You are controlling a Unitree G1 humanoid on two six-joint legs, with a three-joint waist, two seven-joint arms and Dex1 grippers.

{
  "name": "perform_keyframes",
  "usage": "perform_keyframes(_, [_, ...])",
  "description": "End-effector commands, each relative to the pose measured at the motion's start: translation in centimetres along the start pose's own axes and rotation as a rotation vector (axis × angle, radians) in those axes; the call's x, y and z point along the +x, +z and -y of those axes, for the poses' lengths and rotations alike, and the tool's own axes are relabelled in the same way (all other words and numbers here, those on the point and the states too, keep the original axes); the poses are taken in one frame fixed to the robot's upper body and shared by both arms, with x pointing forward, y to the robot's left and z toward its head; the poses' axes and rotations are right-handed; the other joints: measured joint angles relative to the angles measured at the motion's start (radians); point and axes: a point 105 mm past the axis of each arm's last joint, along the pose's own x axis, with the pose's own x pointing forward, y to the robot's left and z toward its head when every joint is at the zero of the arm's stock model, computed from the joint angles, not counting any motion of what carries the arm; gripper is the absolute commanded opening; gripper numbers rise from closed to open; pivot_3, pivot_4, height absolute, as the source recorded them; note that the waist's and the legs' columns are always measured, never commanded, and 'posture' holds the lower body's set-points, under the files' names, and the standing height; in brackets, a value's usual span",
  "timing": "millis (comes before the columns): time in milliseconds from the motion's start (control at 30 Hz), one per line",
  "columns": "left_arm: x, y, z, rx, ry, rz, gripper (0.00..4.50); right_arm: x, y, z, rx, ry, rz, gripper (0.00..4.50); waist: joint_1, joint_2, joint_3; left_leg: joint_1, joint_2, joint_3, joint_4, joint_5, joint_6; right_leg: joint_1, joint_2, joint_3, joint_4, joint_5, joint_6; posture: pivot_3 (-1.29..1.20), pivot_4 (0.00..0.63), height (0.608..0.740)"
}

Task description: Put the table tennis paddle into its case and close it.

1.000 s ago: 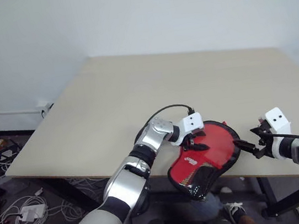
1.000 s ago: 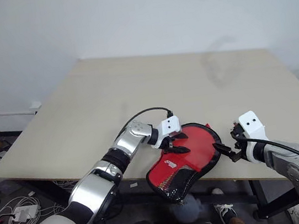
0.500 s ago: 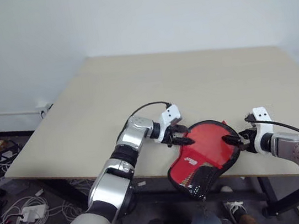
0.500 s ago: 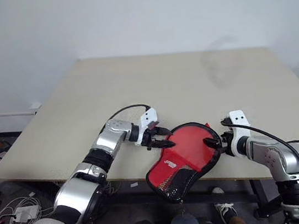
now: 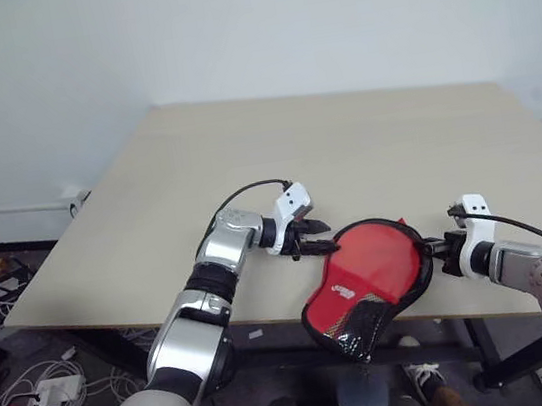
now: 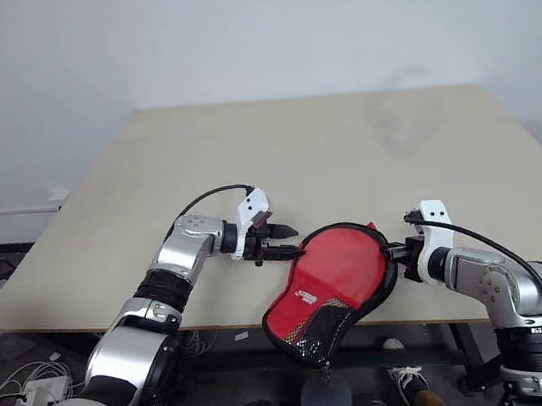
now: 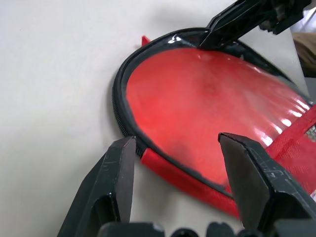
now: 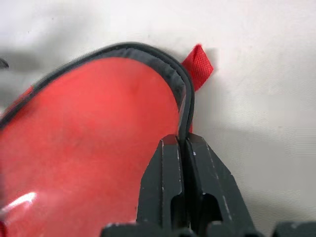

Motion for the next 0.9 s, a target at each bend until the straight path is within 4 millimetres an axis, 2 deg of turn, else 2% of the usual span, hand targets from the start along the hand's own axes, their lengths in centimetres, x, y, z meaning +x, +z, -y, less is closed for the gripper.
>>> perform_keyframes(33, [-0.1, 1.0, -0.2, 0.026, 0.019, 0.03, 2.79, -0.7, 5.2, -1.2, 0.057, 0.011, 0.242, 0.02, -0.003, 0.002, 0.001, 0.0, 0.0, 0.0, 0.0, 0.0, 0.0, 0.0, 0.0, 0.0, 0.0, 0.0, 0.0, 0.0, 0.0, 0.74])
perform_keyframes(200, [-0.2, 0.9, 0.0, 0.009, 0.013, 0.037, 2.79, -1.0, 8.7, -0.7, 0.187, -0.095, 0.42, 0.02, -0.002, 0.005, 0.002, 0.0, -0.001, 0.0, 0.0, 0.001, 0.001, -0.001, 0.0, 0.001, 0.001, 0.0, 0.0, 0.0, 0.0, 0.74])
perform_keyframes(333, [-0.3, 1.1, 0.0, -0.002, 0.014, 0.046, 2.79, -1.3, 10.3, 1.4, 0.282, -0.227, 0.509, 0.02, 0.005, 0.007, 0.003, 0.0, -0.002, 0.0, 0.0, 0.001, 0.001, 0.0, -0.001, 0.001, 0.001, 0.0, 0.0, 0.0, 0.0, 0.74])
perform_keyframes(433, [-0.5, 1.0, -0.1, -0.006, 0.02, 0.045, 2.79, -1.9, 11.3, 3.8, 0.331, -0.341, 0.564, 0.02, 0.004, 0.008, 0.003, 0.0, -0.002, 0.0, -0.001, 0.001, 0.001, 0.0, -0.001, 0.001, 0.001, 0.0, -0.001, 0.0, 0.0, 0.74])
perform_keyframes(533, [-0.7, 0.9, -0.2, -0.016, 0.031, 0.049, 2.79, -2.6, 12.2, 5.5, 0.326, -0.438, 0.603, 0.02, 0.001, 0.009, 0.003, 0.0, -0.002, 0.0, -0.002, 0.001, 0.002, -0.001, -0.001, 0.001, 0.001, 0.003, -0.004, 0.0, 0.0, 0.74])
perform_keyframes(733, [-0.8, 0.7, 0.0, -0.025, 0.034, 0.054, 2.79, -2.8, 12.3, 7.6, 0.326, -0.582, 0.629, 0.02, -0.02, 0.017, 0.003, 0.0, -0.002, 0.0, -0.003, 0.002, 0.002, -0.002, -0.001, 0.002, 0.001, 0.003, -0.005, 0.0, 0.0, 0.74])
perform_keyframes(900, [-1.0, 0.8, -0.1, -0.031, 0.048, 0.062, 2.79, -2.2, 10.7, 9.8, 0.349, -0.705, 0.569, 0.02, -0.027, 0.019, 0.003, 0.0, -0.002, 0.0, -0.003, 0.002, 0.003, -0.002, -0.001, 0.002, 0.001, 0.003, -0.005, 0.0, 0.0, 0.74])
